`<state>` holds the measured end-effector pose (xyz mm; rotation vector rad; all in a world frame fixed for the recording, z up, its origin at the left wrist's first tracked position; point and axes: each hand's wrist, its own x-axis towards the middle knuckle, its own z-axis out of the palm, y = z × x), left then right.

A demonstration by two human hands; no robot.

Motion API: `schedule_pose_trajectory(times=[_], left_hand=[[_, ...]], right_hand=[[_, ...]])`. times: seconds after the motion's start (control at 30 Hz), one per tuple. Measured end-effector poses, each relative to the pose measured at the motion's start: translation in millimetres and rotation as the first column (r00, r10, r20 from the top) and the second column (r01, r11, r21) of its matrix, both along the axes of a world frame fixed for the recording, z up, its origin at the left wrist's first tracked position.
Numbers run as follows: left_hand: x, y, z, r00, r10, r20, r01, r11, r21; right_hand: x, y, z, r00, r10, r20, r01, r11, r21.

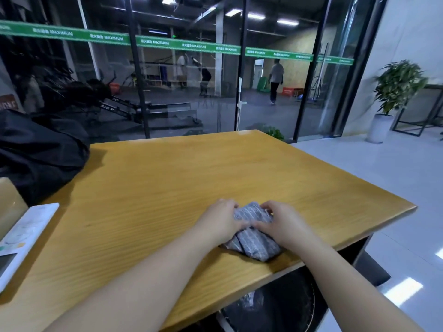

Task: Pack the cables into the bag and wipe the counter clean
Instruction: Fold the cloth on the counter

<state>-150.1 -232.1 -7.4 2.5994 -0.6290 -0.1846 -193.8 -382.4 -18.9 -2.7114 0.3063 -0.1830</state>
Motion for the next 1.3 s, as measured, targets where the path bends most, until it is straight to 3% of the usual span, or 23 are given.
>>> schedule_pose_trajectory(times=[0.1,0.2,0.37,0.63,0.77,0.97,1.13,1.23,1.3], left_hand=[[10.0,-7.6,3.3,0.998,0.045,-0.044,-0.040,0.993,0.114],[16.6,-11.9,6.1,0.989,0.077,-0.123,-0.061,0.990,0.126],[19.9,-13.2,6.5,0.984,0.026,-0.174,-0.022,0.999,0.026],[29.7,-16.7,14.2,0.983,-0.019,-0.183,-0.032,0.962,-0.272],[37.5,-23.9,15.4,0.980,-0.029,-0.199,-0.018,0.974,-0.228],[46.7,-38.8,13.5,0.983,-0.008,-0.184,-0.033,0.974,-0.223],[59.5,-75.6,6.8,0.977,-0.021,-0.213,-0.060,0.929,-0.366],[64.4,-103.0,8.0,0.982,-0.044,-0.186,-0.040,0.905,-0.424],[64.6,-123.2,12.6,0.967,-0.081,-0.242,-0.055,0.859,-0.509]], right_hand=[[0.1,-2.5,1.3,0.998,0.068,0.015,-0.068,0.997,0.037],[0.3,-2.9,2.7,0.991,0.125,0.041,-0.128,0.988,0.082],[5.7,-6.5,0.0,0.988,0.127,0.087,-0.140,0.977,0.164],[13.2,-19.8,5.4,0.995,0.034,0.099,-0.057,0.966,0.250],[15.1,-28.9,5.9,0.990,0.020,0.141,-0.060,0.958,0.282],[21.7,-52.5,11.8,0.958,-0.153,0.244,0.008,0.862,0.508],[27.2,-85.6,24.4,0.909,-0.281,0.307,0.021,0.767,0.641],[29.9,-114.2,29.9,0.887,-0.363,0.284,0.092,0.743,0.663],[31.7,-135.2,33.5,0.868,-0.413,0.275,0.138,0.734,0.665]])
